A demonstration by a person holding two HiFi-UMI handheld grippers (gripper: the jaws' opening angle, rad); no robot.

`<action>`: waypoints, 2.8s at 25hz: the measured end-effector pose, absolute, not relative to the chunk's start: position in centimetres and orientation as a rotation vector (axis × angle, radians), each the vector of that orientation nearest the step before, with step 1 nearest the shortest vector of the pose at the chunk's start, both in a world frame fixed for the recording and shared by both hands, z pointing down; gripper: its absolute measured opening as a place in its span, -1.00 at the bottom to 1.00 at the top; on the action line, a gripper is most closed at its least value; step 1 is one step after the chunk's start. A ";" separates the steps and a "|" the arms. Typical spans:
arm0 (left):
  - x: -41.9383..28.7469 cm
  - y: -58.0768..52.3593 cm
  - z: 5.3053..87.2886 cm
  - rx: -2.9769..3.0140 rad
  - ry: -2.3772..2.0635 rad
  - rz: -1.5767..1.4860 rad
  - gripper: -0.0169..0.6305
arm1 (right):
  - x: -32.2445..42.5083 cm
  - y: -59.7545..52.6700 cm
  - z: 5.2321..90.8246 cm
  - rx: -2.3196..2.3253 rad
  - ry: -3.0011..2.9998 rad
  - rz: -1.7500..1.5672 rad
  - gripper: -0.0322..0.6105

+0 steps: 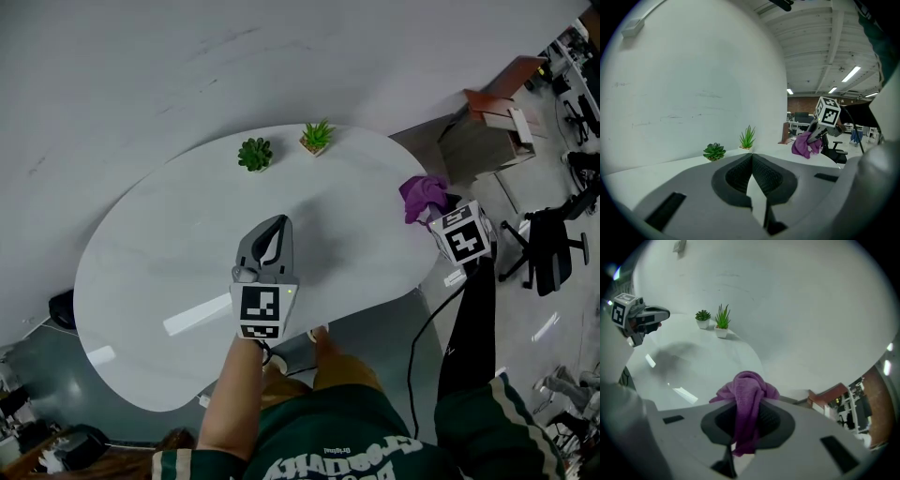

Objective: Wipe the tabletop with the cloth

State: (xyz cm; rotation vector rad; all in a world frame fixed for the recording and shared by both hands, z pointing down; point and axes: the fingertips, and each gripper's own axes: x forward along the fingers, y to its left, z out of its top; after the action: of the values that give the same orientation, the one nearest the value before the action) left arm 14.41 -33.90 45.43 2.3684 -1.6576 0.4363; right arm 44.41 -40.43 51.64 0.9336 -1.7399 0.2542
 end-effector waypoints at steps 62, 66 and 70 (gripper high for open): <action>-19.9 -13.4 43.8 2.051 -2.039 0.358 -0.95 | 5.9 -28.1 55.6 0.938 -2.104 0.423 -0.61; -23.4 -11.0 43.9 2.026 -2.069 0.342 -0.95 | 2.2 -26.5 55.7 0.926 -2.114 0.413 -0.61; -27.0 -8.5 43.9 2.012 -2.088 0.335 -0.95 | -1.7 -24.6 55.8 0.906 -2.121 0.401 -0.61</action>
State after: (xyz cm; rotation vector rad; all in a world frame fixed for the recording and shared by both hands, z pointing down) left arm -27.05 -8.54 43.91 2.0118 -2.0883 0.3345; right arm -1.71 -24.59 55.76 0.9065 -2.1211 0.4011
